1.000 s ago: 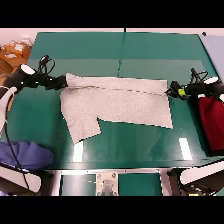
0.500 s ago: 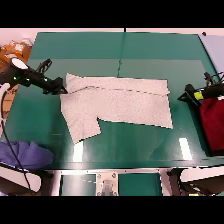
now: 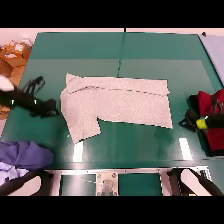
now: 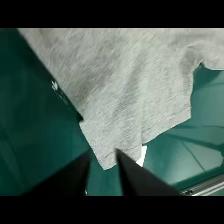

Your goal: Fold the shirts.

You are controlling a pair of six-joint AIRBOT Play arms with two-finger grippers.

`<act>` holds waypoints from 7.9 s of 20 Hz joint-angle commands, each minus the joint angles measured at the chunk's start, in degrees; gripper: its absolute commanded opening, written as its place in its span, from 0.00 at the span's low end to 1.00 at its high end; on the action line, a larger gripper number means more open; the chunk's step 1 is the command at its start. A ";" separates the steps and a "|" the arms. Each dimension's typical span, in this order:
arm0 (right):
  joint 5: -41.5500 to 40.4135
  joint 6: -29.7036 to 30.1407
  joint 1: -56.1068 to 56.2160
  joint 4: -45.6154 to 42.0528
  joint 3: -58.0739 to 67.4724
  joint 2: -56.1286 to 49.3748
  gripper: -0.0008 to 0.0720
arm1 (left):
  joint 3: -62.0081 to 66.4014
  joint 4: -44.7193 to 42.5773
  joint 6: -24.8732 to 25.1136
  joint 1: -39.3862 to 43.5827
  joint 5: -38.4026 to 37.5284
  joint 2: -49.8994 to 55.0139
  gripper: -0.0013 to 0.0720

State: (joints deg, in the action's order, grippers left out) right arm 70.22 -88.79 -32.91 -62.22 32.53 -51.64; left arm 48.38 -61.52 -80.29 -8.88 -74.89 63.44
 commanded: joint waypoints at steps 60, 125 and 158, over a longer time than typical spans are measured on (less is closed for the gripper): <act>-28.39 6.56 22.12 17.29 37.92 -45.09 0.13 | 29.55 -2.73 -3.67 11.76 27.87 26.47 0.05; -55.80 18.95 78.68 42.56 62.58 -61.99 0.75 | 69.20 10.88 2.67 -3.50 -14.32 36.28 0.05; -13.60 18.40 44.11 37.55 52.24 -44.22 0.02 | 68.67 -6.93 0.35 -3.87 -12.48 36.15 0.04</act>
State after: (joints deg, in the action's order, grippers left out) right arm 54.33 -68.05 14.06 -25.41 78.94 -99.68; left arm 117.45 -64.01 -79.44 -13.21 -85.91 99.66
